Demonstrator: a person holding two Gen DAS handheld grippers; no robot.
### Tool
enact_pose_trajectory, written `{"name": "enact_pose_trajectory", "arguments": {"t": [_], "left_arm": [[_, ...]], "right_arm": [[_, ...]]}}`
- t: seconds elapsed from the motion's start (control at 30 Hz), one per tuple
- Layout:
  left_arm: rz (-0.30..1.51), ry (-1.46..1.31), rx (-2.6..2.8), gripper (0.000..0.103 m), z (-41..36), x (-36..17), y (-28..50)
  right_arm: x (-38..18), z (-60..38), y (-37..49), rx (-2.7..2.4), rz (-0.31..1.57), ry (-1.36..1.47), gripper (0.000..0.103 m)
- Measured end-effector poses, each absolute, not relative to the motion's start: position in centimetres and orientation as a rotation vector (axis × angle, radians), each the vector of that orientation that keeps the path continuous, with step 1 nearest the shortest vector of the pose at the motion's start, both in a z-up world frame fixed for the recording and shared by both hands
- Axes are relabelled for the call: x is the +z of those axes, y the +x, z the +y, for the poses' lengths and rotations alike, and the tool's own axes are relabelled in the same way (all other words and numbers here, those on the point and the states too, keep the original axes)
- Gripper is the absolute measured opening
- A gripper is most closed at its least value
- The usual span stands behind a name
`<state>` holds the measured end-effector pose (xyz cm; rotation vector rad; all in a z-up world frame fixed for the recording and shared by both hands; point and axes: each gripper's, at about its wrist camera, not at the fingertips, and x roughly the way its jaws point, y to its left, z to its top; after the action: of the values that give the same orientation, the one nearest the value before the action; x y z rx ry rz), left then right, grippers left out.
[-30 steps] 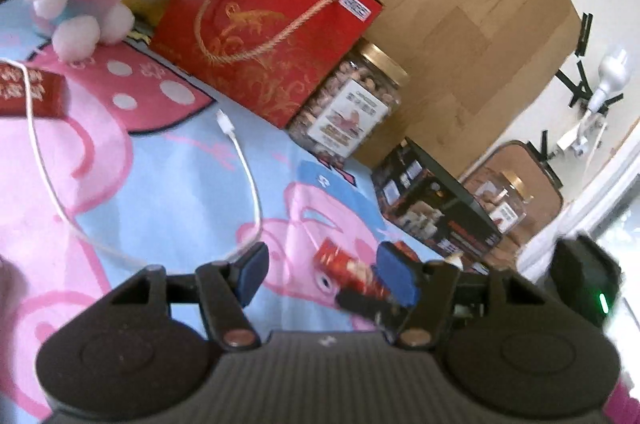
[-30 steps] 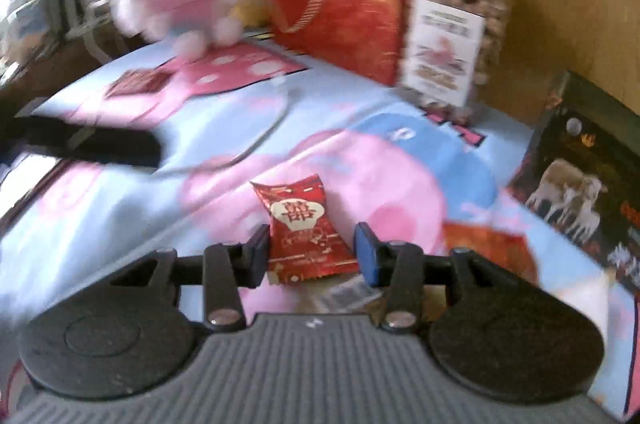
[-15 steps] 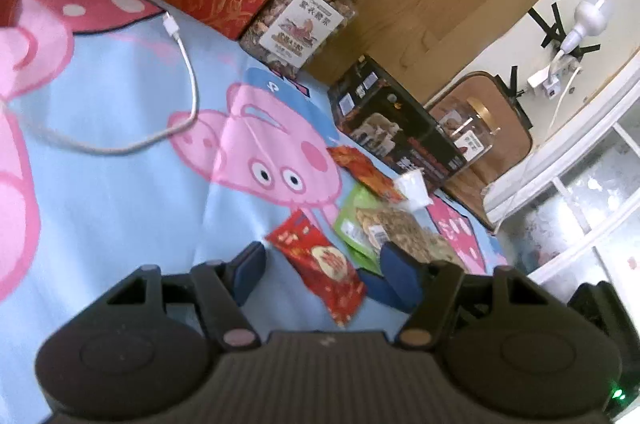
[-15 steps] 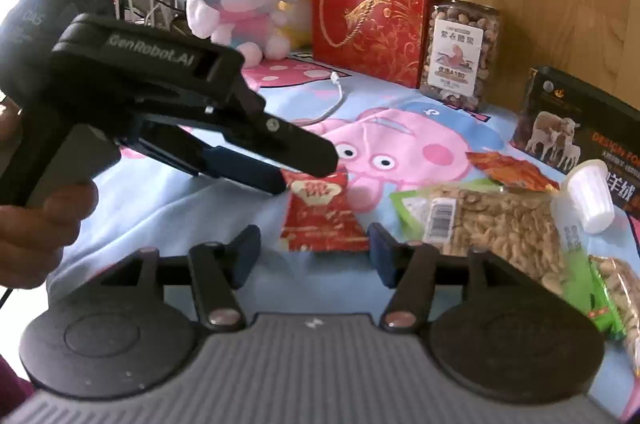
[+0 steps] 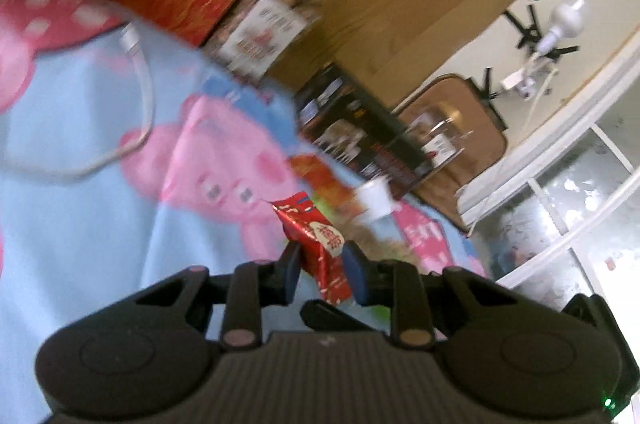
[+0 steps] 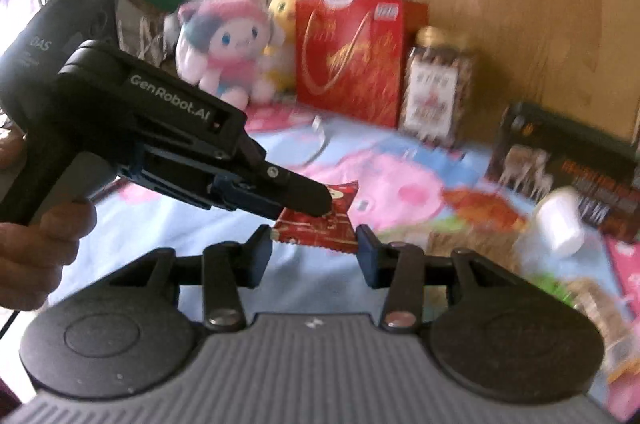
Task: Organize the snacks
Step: 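Carry the red packet with the left gripper and release it into the tin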
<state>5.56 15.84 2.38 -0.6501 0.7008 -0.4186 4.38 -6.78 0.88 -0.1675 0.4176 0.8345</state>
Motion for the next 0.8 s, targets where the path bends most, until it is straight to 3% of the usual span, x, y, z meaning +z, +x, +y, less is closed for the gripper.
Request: {"name": "enact_pose_trajectory", "arguments": {"t": [0.3,0.73,0.77,0.8], "left_arm": [[0.597,-0.478,-0.557,0.023,8.7,9.0,15.0],[0.676,-0.359,-0.576,0.027,-0.1,7.5,28.9],[0.684,-0.343,-0.556,0.032,-0.3,7.1,29.2],[0.689,-0.324,-0.534,0.037,-0.5,6.8,29.4]], "right_arm": [[4.9,-10.2,10.5,0.626,0.245,-0.260,0.048],[4.2,-15.2,24.3,0.417,0.409,-0.115,0.050],[4.0,-15.1,24.5,0.420,0.418,-0.105,0.062],[3.8,-15.1,24.6,0.419,0.424,-0.087,0.067]]}}
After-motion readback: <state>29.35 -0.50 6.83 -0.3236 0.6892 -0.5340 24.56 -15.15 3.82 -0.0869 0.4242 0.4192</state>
